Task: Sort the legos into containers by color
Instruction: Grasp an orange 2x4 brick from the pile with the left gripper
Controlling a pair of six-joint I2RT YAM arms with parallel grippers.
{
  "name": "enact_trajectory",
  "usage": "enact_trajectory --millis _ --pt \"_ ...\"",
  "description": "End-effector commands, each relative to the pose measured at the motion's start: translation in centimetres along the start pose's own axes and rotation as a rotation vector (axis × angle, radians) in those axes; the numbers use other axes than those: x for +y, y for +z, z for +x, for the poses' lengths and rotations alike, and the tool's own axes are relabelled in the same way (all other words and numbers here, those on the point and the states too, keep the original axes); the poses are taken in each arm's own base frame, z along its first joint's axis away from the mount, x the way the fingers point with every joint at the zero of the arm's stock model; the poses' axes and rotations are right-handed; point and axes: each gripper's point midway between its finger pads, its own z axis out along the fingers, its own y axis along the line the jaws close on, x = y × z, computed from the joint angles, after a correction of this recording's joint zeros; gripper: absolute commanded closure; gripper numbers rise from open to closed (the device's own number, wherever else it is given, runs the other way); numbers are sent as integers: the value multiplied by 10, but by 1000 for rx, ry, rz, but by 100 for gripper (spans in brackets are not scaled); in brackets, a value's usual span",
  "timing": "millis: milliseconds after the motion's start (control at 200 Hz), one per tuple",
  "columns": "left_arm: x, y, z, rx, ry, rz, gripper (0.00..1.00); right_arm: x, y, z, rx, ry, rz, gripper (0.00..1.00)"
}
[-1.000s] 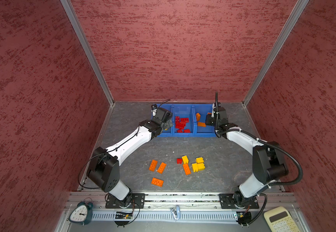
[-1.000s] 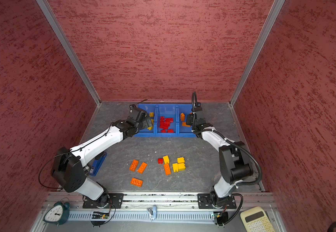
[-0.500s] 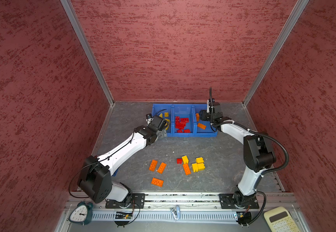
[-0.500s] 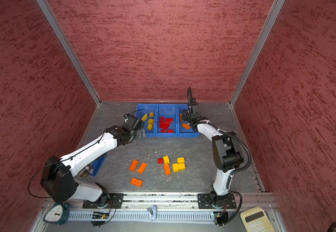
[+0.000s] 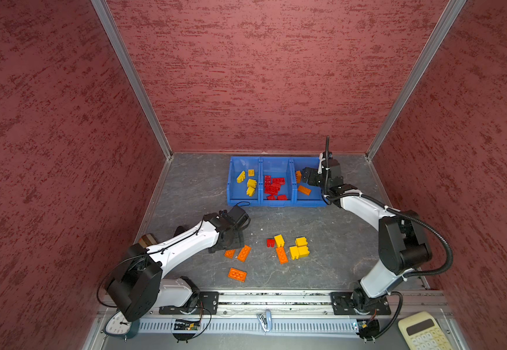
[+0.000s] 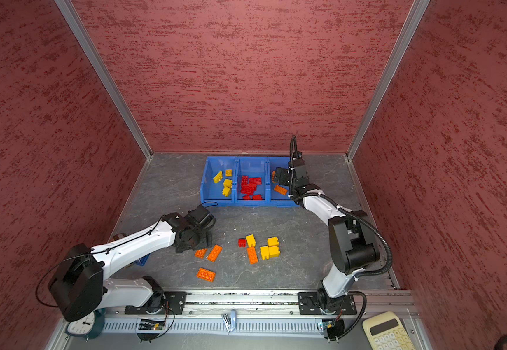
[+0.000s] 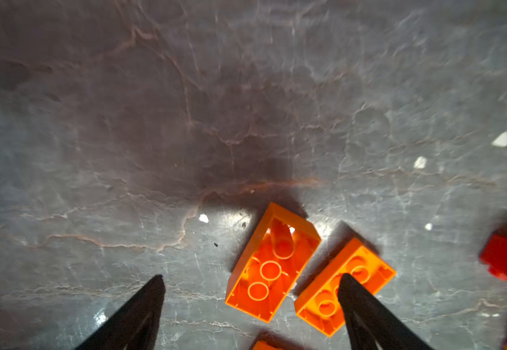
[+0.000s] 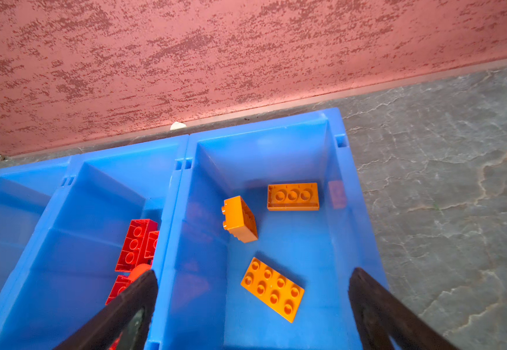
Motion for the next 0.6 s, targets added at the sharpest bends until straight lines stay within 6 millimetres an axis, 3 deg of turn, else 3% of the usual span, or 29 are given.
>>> enact_trajectory --millis 0,240,591 --pt "-8 12 5 28 -5 15 17 9 -4 -19 -63 6 -37 1" --pt "-12 32 7 48 16 -20 27 13 -2 -14 -44 5 -60 1" --pt "-18 39 8 69 80 -70 55 10 -3 -11 -39 -2 -49 1"
